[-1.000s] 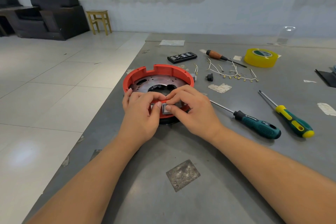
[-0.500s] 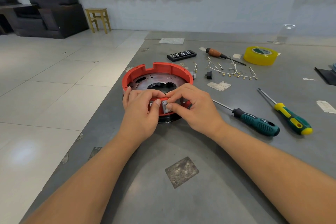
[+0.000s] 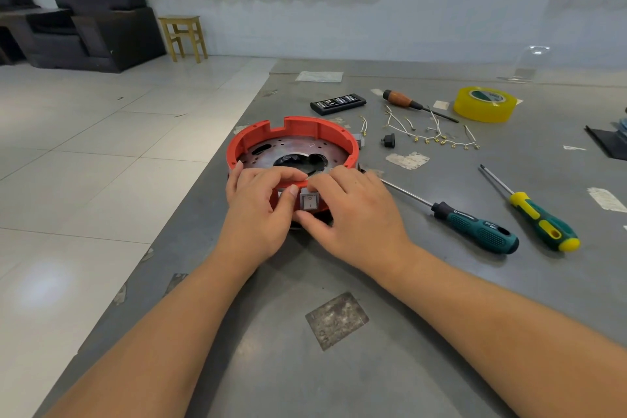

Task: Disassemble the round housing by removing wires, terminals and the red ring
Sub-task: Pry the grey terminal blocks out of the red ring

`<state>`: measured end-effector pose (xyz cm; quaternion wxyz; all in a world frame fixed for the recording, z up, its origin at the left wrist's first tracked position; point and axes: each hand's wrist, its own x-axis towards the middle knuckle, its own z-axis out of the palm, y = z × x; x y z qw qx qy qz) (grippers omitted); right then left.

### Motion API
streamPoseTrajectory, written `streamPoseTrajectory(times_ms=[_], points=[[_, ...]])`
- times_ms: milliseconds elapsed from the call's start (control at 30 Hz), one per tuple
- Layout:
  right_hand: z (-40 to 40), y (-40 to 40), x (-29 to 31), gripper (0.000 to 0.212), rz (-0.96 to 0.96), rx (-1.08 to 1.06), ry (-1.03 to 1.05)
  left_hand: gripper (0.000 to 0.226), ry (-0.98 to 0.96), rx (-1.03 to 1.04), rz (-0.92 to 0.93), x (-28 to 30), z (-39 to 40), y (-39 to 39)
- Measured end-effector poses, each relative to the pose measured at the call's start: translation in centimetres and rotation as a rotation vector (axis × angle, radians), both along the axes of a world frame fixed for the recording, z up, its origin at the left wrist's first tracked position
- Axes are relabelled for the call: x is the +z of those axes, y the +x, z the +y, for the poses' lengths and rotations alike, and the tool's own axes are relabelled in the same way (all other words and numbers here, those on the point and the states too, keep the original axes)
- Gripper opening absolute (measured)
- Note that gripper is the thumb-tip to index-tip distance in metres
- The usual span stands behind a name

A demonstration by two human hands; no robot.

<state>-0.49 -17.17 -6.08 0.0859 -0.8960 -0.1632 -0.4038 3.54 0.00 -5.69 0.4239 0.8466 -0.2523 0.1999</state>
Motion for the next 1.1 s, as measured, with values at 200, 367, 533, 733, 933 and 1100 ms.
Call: streamPoseTrajectory(times_ms=[200, 367, 533, 733, 933, 1100], points=[[1.0, -0.3, 0.6, 0.025, 0.066, -0.029, 0.104, 0.026, -0.017, -0.027, 0.019, 0.1, 0.2, -0.1], [0.2, -0.9, 0.7, 0.020, 0.203, 0.155, 0.434, 0.036, 0.021, -0.081, -0.003, 0.5, 0.7, -0.5], [-0.8, -1.1, 0.8, 0.016, 0.314, 0.334, 0.746, 0.037, 0.118, -0.114, -0.131, 0.9, 0.9, -1.0], [-1.0, -0.8, 0.7, 0.014, 0.405, 0.399, 0.885, 0.038, 0.111, -0.123, -0.192, 1.1, 0.6, -1.1], [-1.5, -0.6, 0.8, 0.010, 0.413, 0.416, 0.902, 0.040, 0.138, -0.192, -0.157, 0.9, 0.7, -0.8], [-1.7, -0.5, 0.9, 0.006, 0.383, 0.374, 0.846, 0.035, 0.135, -0.165, -0.146, 0.8, 0.3, -0.6]])
